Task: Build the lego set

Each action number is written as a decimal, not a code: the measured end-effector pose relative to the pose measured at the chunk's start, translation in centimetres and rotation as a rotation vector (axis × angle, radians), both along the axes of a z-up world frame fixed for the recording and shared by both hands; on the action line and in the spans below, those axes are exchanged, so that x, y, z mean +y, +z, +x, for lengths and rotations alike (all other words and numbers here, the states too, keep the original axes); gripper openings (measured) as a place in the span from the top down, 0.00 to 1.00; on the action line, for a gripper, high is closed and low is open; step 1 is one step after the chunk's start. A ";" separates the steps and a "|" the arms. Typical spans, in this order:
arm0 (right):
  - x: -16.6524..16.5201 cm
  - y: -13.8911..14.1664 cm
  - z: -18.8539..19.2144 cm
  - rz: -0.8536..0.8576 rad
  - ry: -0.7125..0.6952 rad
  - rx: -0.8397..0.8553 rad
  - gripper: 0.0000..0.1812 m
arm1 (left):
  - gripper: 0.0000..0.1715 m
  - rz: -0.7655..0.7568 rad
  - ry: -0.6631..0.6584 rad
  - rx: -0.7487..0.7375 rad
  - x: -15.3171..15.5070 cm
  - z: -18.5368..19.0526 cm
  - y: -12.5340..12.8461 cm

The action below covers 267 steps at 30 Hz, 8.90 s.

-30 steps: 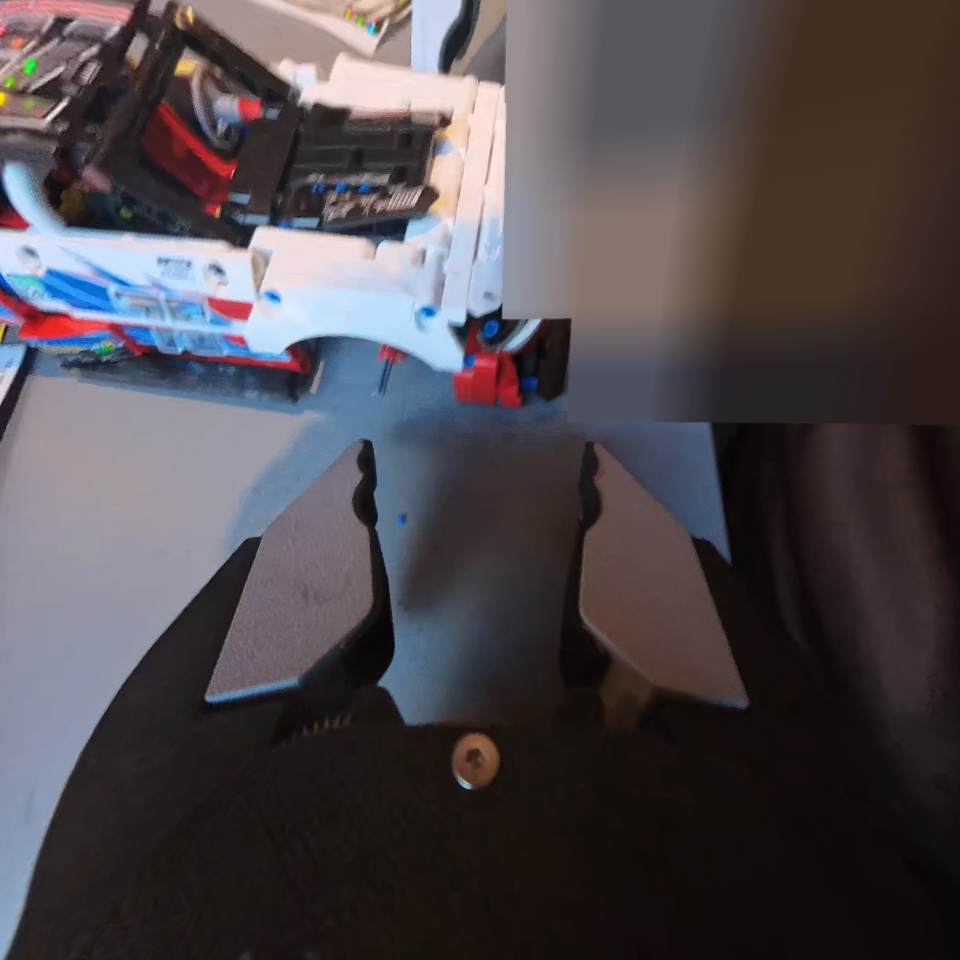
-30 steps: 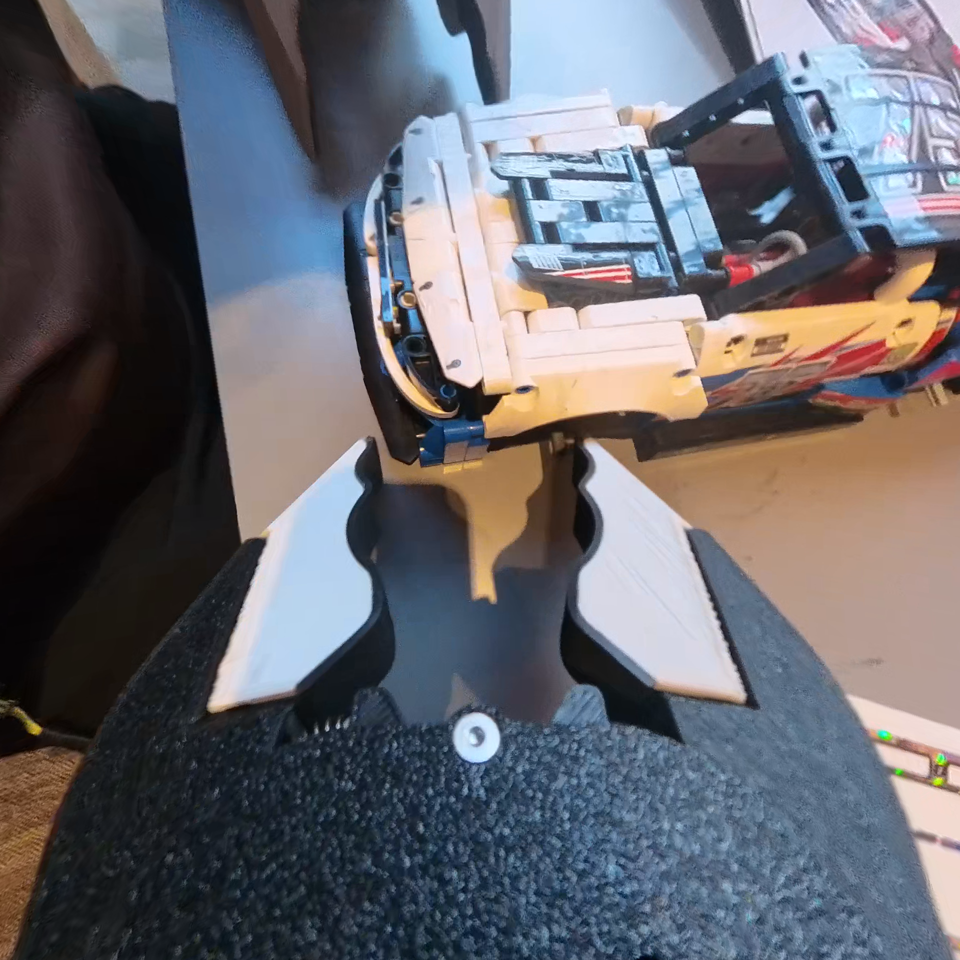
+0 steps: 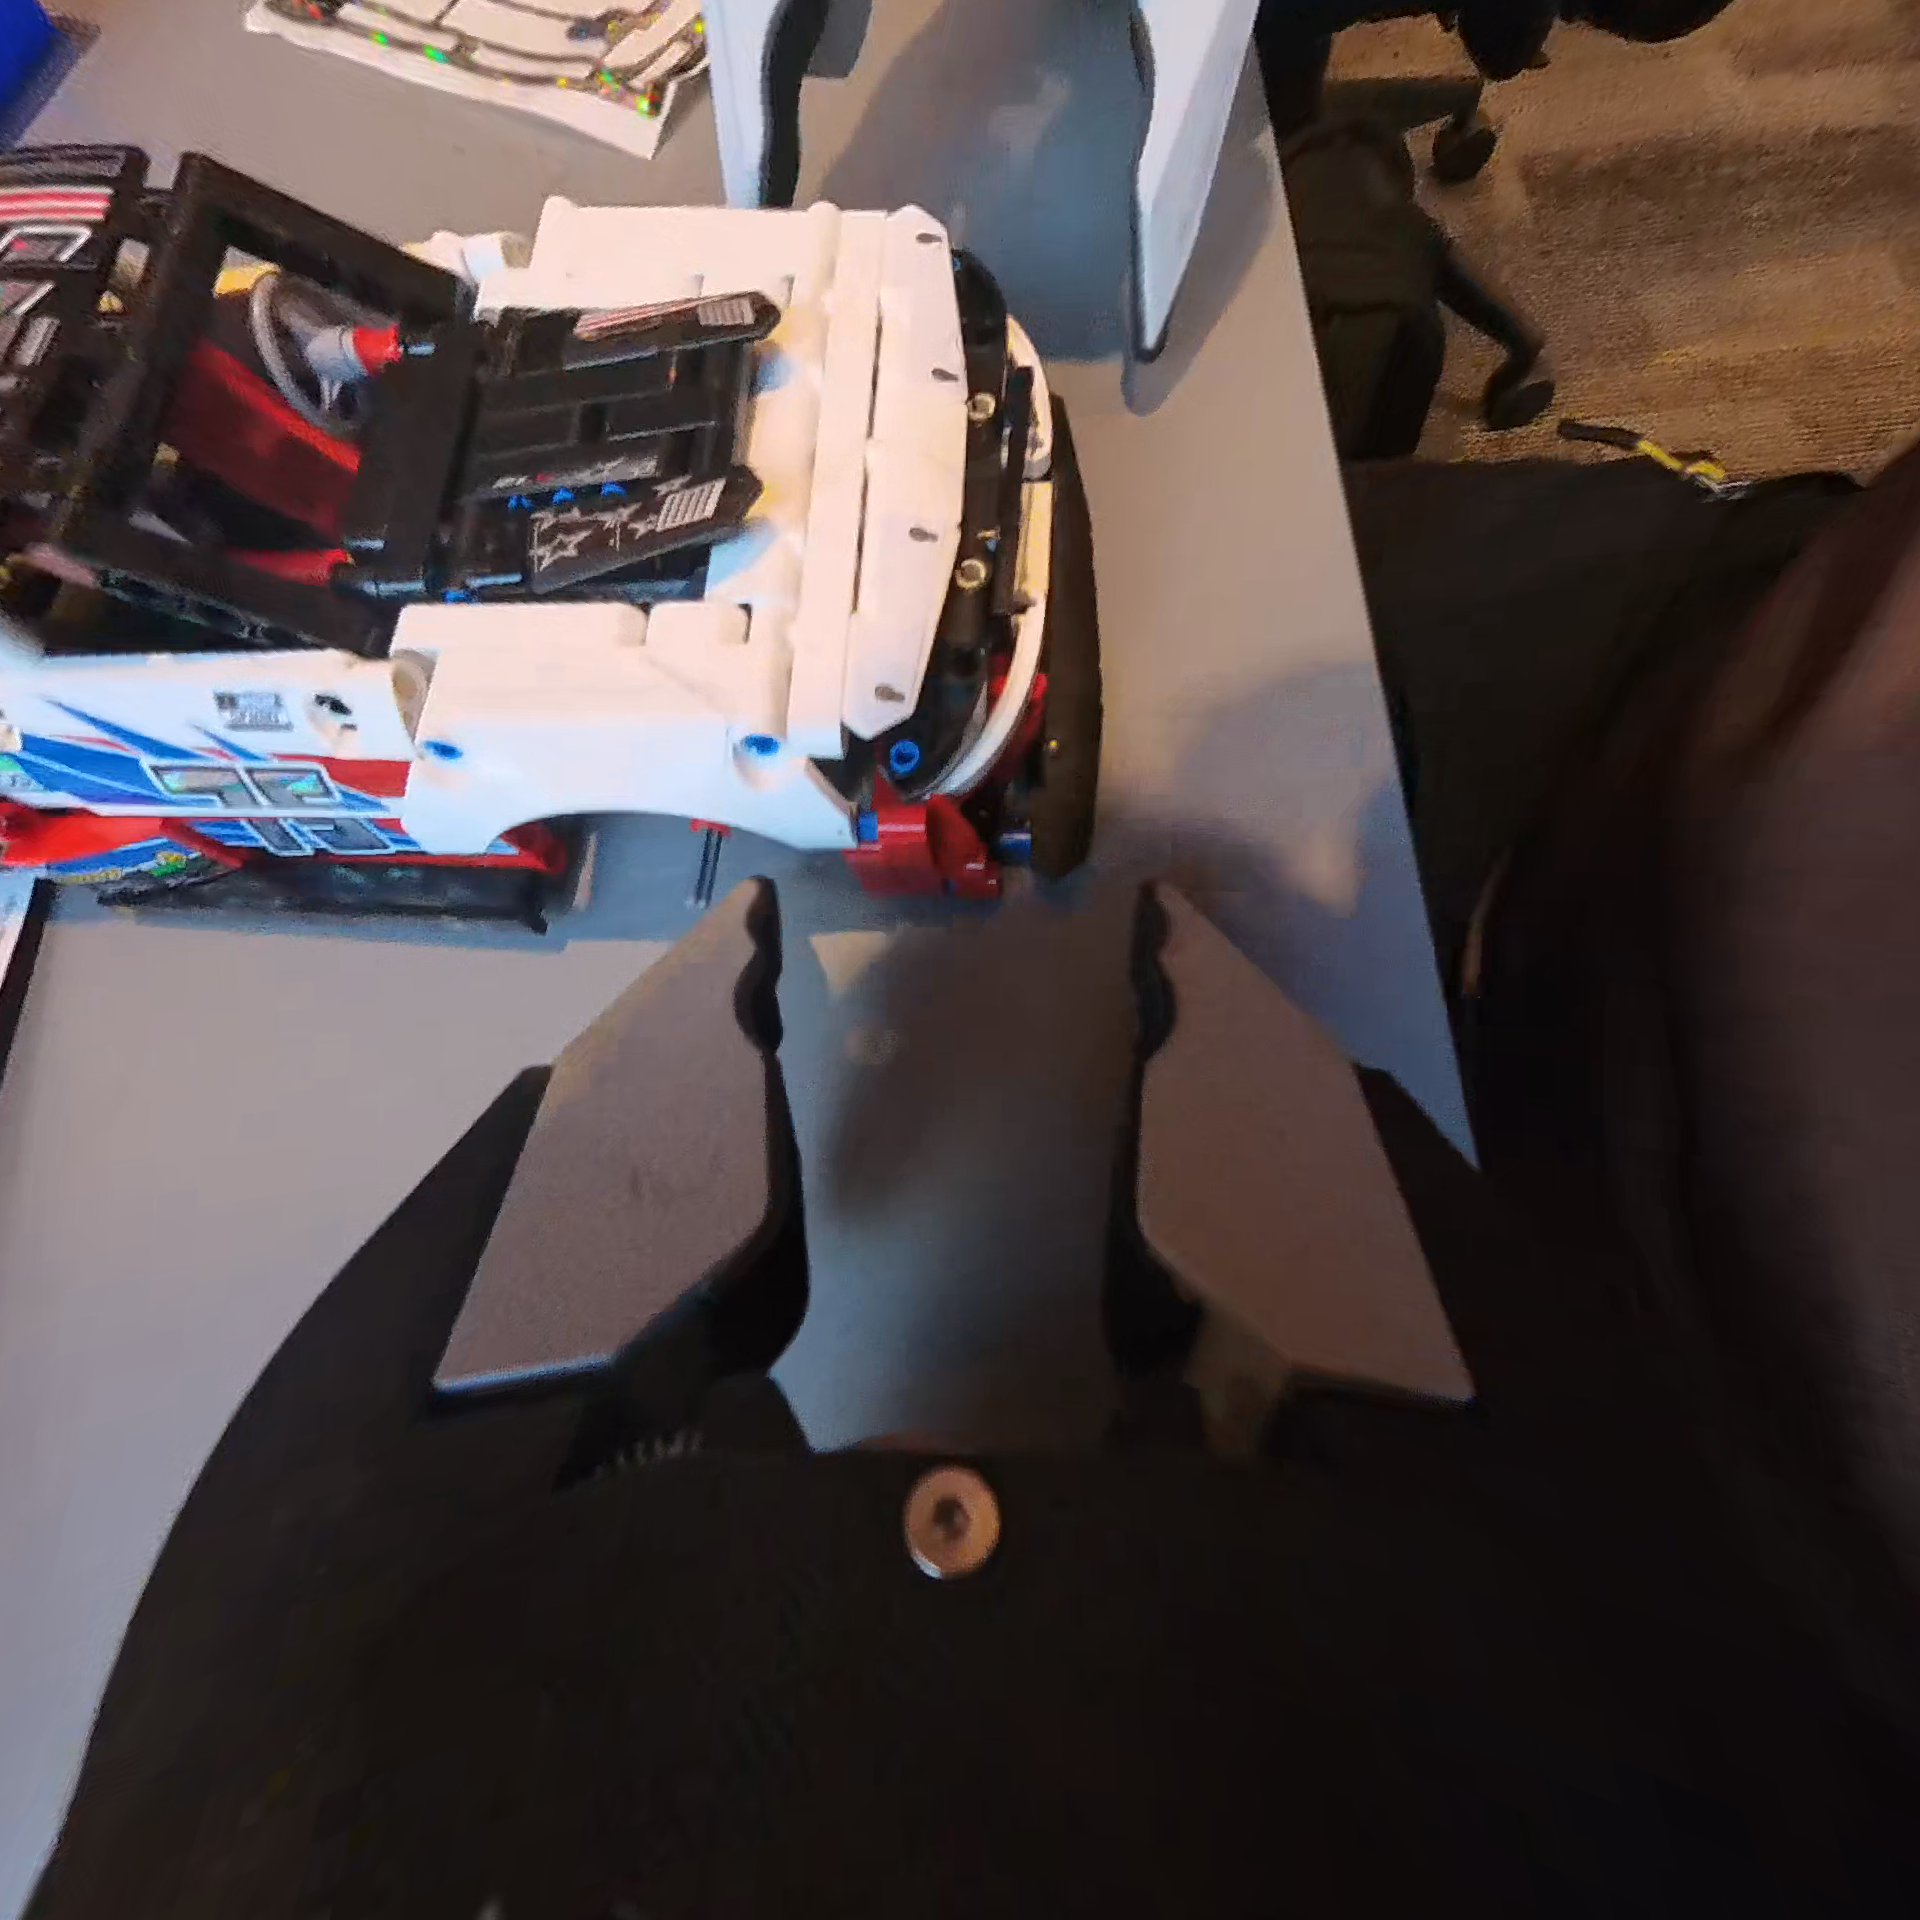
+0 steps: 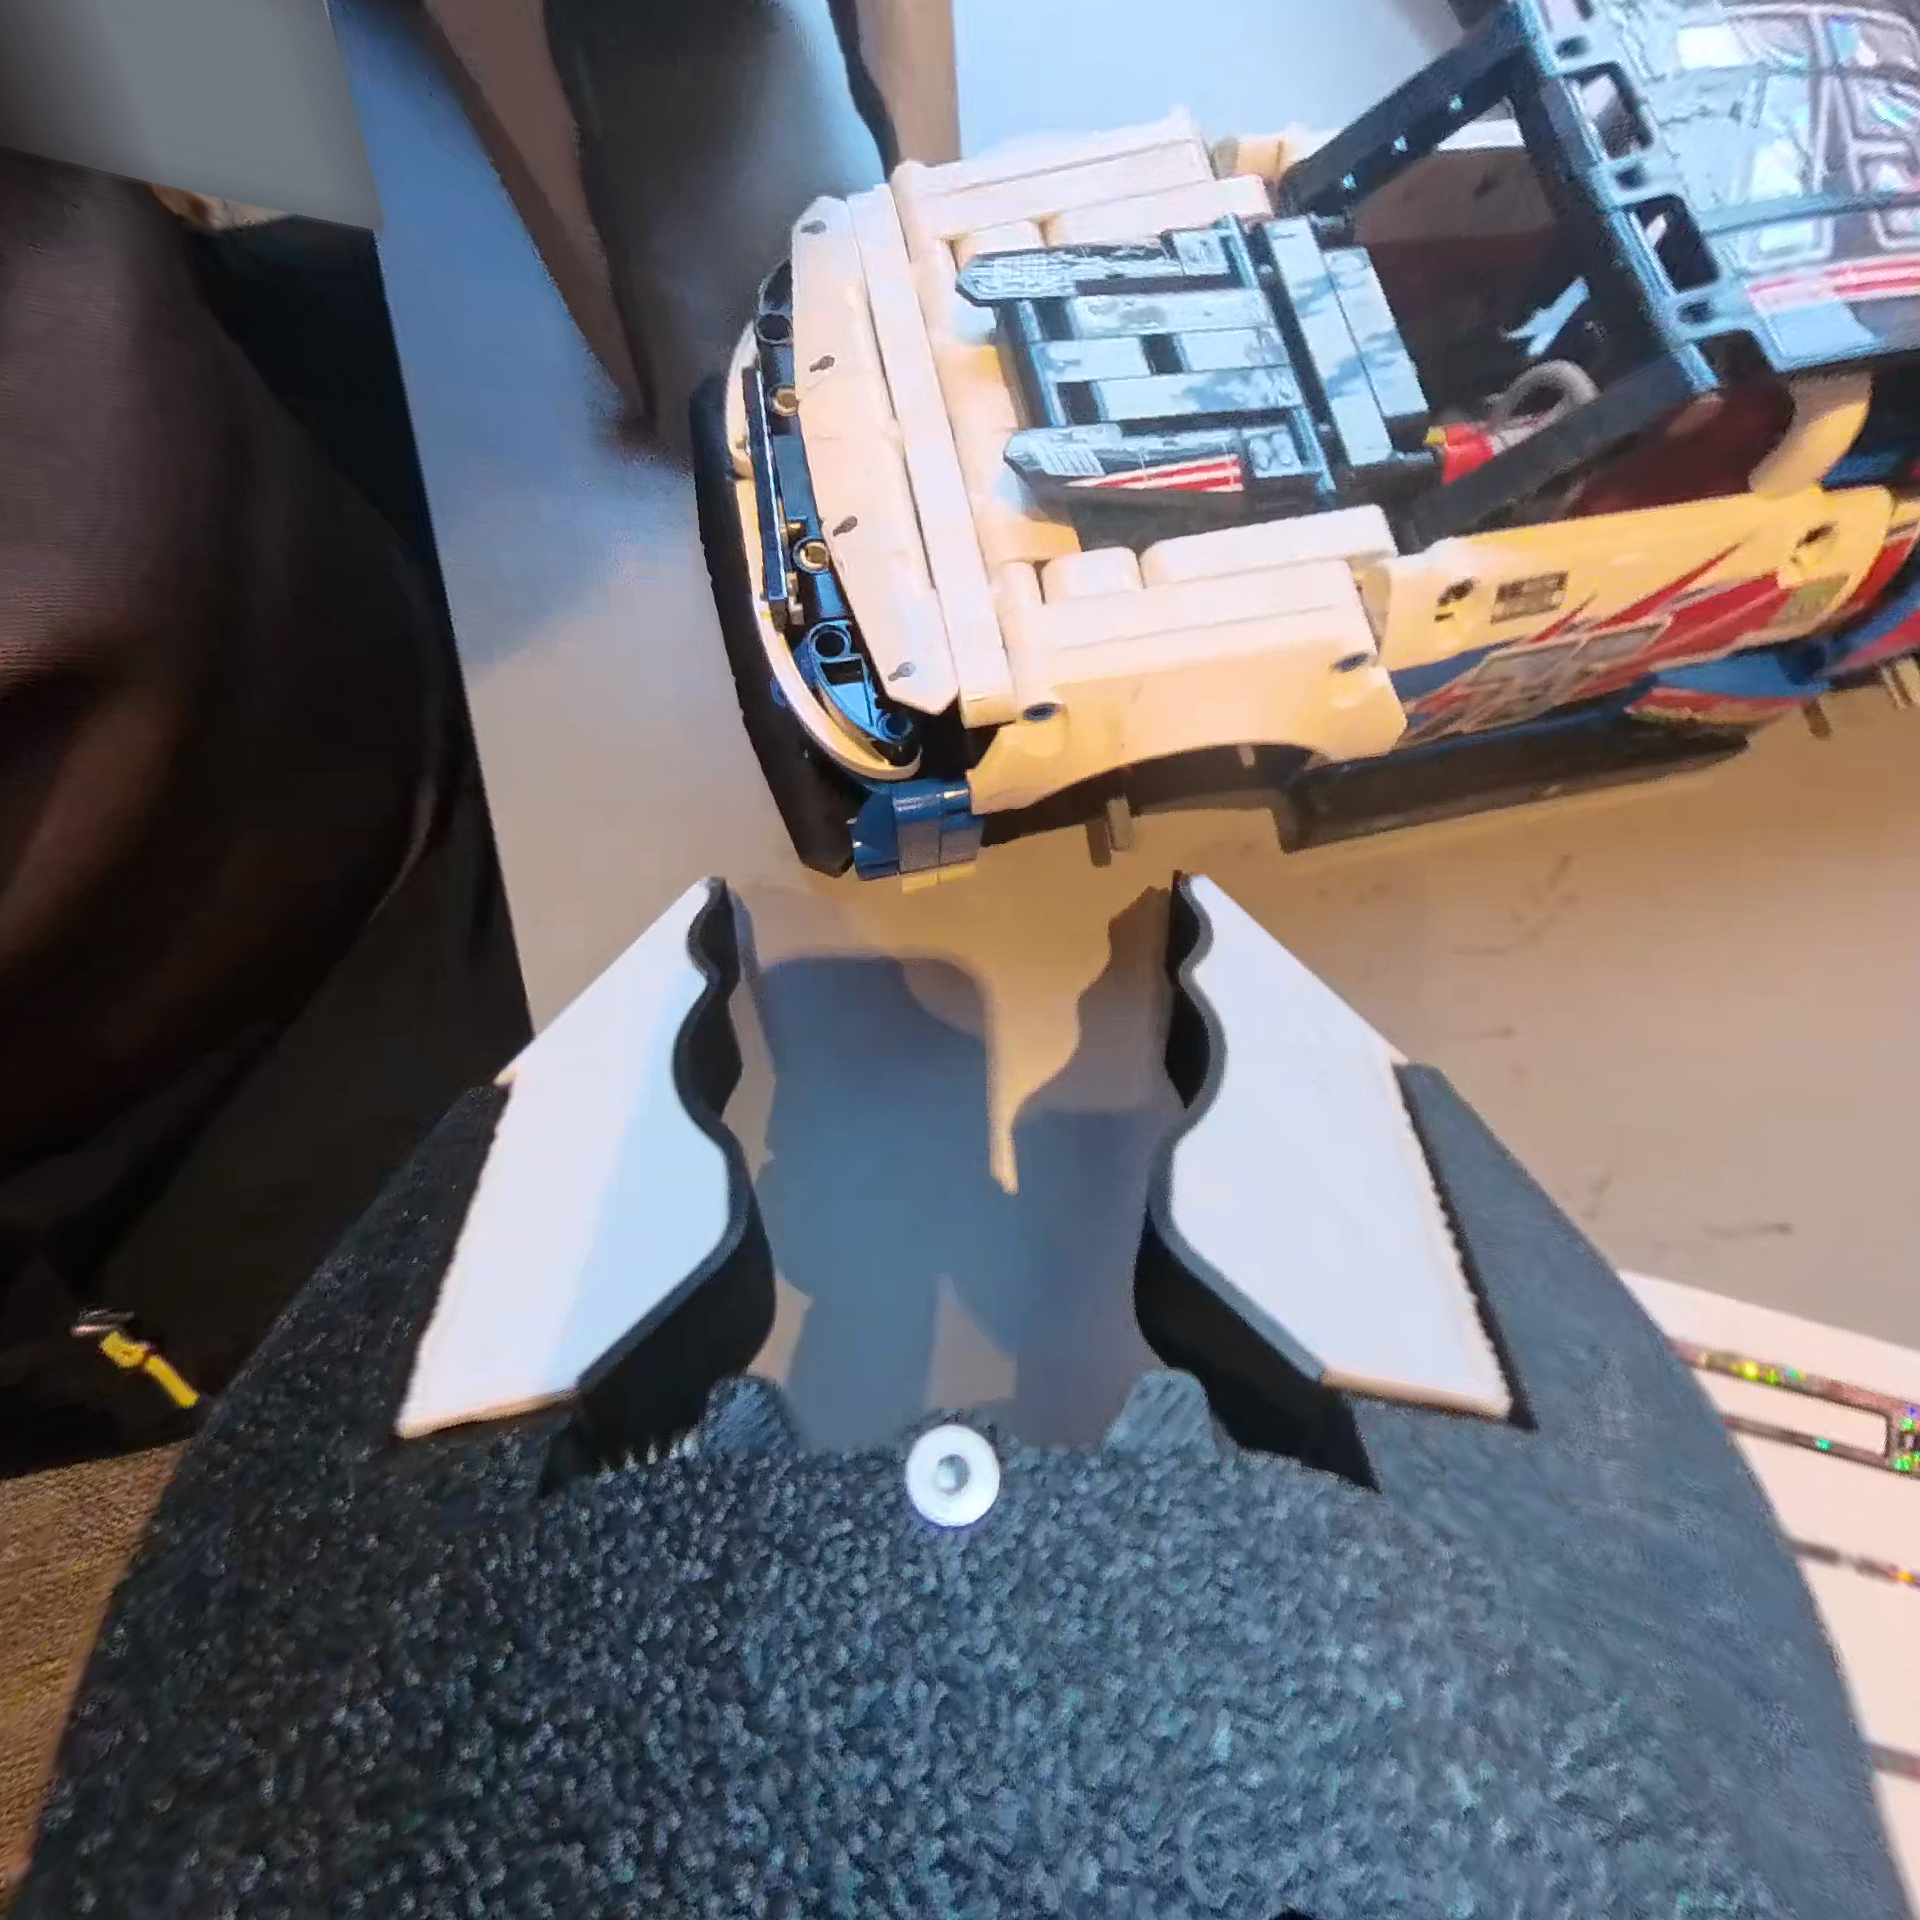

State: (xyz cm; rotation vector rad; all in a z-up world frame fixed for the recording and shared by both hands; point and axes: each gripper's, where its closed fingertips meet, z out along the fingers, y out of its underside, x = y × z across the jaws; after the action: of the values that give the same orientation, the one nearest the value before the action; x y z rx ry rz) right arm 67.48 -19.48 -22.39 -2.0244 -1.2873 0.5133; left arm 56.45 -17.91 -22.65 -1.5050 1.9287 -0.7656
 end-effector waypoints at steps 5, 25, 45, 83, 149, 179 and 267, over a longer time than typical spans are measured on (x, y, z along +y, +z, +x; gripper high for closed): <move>0.1 -0.6 -1.4 0.021 0.046 -0.007 0.58 | 0.69 -0.037 -0.001 0.015 -0.3 0.4 -0.1; 0.6 -1.0 -2.0 -0.021 0.060 0.003 0.65 | 0.76 -0.098 -0.049 0.041 -0.6 0.8 -0.3; 0.7 -0.9 -1.9 -0.015 0.040 0.010 0.65 | 0.76 -0.130 -0.045 0.042 -0.5 0.8 -0.3; -8.0 0.4 -4.2 0.044 -0.868 0.015 0.84 | 0.74 -0.189 -0.272 0.065 -5.2 3.4 -0.1; -2.9 1.9 -5.2 0.357 -1.198 0.154 0.97 | 0.95 -0.502 -0.042 -0.074 -2.9 5.6 2.8; -2.8 1.1 -4.5 0.318 -1.157 0.247 0.98 | 1.00 -0.468 -0.035 -0.043 -2.8 6.0 2.2; -4.3 -0.6 -3.1 0.071 -0.915 0.160 1.00 | 0.91 -0.237 -0.187 0.078 -4.0 7.6 -0.2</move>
State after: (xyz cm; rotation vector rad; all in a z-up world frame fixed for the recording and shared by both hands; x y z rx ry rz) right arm 64.42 -23.82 -23.00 -2.1861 -0.1965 0.1734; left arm 64.02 -21.87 -22.82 -1.5240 2.1200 -1.0639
